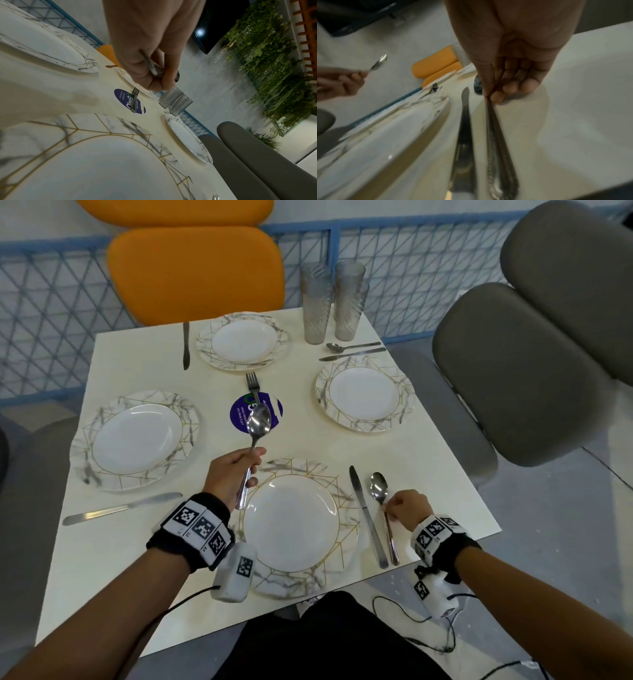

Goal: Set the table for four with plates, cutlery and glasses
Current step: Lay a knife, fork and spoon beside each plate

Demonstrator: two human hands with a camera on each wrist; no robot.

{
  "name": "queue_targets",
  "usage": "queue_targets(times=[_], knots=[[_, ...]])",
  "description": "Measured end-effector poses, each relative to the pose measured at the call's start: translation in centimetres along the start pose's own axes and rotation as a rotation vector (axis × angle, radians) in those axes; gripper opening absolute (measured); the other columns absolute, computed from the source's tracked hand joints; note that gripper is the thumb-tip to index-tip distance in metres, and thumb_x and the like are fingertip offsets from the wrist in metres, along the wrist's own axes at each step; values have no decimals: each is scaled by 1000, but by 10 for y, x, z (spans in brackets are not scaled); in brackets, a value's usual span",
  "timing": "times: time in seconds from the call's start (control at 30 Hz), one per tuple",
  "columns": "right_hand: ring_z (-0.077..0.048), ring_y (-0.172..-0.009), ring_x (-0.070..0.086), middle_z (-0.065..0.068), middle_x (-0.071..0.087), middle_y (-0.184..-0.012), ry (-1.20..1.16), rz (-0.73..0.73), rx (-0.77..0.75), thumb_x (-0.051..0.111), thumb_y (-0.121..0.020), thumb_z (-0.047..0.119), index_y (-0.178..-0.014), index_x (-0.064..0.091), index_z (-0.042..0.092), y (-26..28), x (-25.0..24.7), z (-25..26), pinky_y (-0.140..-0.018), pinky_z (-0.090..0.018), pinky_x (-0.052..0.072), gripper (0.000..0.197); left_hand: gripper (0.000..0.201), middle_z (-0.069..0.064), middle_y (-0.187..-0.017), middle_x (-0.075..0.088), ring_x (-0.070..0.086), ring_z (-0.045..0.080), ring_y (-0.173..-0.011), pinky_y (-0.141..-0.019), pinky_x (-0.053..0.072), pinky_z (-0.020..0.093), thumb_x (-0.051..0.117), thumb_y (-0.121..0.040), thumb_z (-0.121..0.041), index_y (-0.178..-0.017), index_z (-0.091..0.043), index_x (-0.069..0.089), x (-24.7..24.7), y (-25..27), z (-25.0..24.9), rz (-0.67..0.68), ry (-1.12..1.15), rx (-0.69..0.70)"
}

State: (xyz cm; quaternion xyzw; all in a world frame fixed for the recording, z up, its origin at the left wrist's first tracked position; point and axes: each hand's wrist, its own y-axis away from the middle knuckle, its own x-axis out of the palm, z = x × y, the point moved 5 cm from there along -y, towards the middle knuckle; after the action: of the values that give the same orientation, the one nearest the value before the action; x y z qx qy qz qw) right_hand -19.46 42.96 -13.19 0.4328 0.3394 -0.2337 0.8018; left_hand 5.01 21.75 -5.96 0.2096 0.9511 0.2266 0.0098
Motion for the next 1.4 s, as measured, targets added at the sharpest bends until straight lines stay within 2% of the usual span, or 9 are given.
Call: queue_targets(times=[0.1,0.2,0.27,0.37,0.7,0.93,1.1,1.27,1.4], knots=[[-30,-94,62,-14,68,-95,-37,-67,-99,65,-82,18,-92,65,6,3,-3,-3,-80,-33,48,16,18,3,-75,52,45,10,-65,-43,38,14,58,-88,-7,-102,0,66,1,1,1,-1,2,-13],[-27,-109,50,-9,58,-114,43,-56,-272,71,-78,23,-116,59,15,8,-4,-7,-88,-26,38,40,17,3,-75,53,45,10,-65,-43,38,14,59,-88,-7,-101,0,67,0,1,1,-1,-1,-16],[-26,-121,37,-4,45,-133,238,-19,-358,72,-77,31,-133,46,25,12,-1,-10,-100,-31,35,62,15,2,-75,52,44,11,-65,-42,38,14,61,-86,-9,-98,-2,68,-1,1,0,-10,3,-23],[-25,-132,26,1,26,-148,382,42,-378,69,-76,41,-142,26,37,14,3,-20,-109,-39,33,80,14,2,-74,52,44,11,-65,-41,38,14,64,-84,-13,-92,-3,69,-3,1,-1,-23,8,-47],[-24,-135,21,6,19,-152,437,61,-419,66,-76,48,-144,16,41,12,6,-26,-111,-39,29,85,22,1,-73,50,43,11,-63,-45,38,16,56,-91,-23,-93,-5,68,-5,2,-2,-9,10,-93],[-25,-134,21,6,20,-152,436,52,-414,66,-76,50,-144,15,41,10,7,-26,-111,-39,29,85,18,1,-74,51,44,10,-67,-48,38,18,53,-90,-14,-93,-6,69,-6,-1,1,3,30,-119],[-25,-134,22,5,20,-152,428,79,-414,65,-76,51,-144,14,41,11,8,-27,-110,-39,31,85,19,3,-79,56,52,12,-73,-61,49,22,49,-92,-11,-99,-6,67,-5,-1,2,49,0,-80],[-25,-129,31,-1,34,-145,311,-25,-469,63,-81,43,-142,31,26,12,-8,-2,-108,-34,31,71,15,9,-81,60,57,18,-72,-60,58,22,56,-89,-6,-96,2,67,-8,-1,3,45,-11,-46],[-21,-120,36,-5,47,-131,180,-96,-638,60,-88,25,-136,42,18,10,-20,60,-101,-24,30,51,10,10,-79,66,68,11,-59,-56,58,22,61,-86,-3,-93,0,68,-15,-5,1,10,-10,-30]])
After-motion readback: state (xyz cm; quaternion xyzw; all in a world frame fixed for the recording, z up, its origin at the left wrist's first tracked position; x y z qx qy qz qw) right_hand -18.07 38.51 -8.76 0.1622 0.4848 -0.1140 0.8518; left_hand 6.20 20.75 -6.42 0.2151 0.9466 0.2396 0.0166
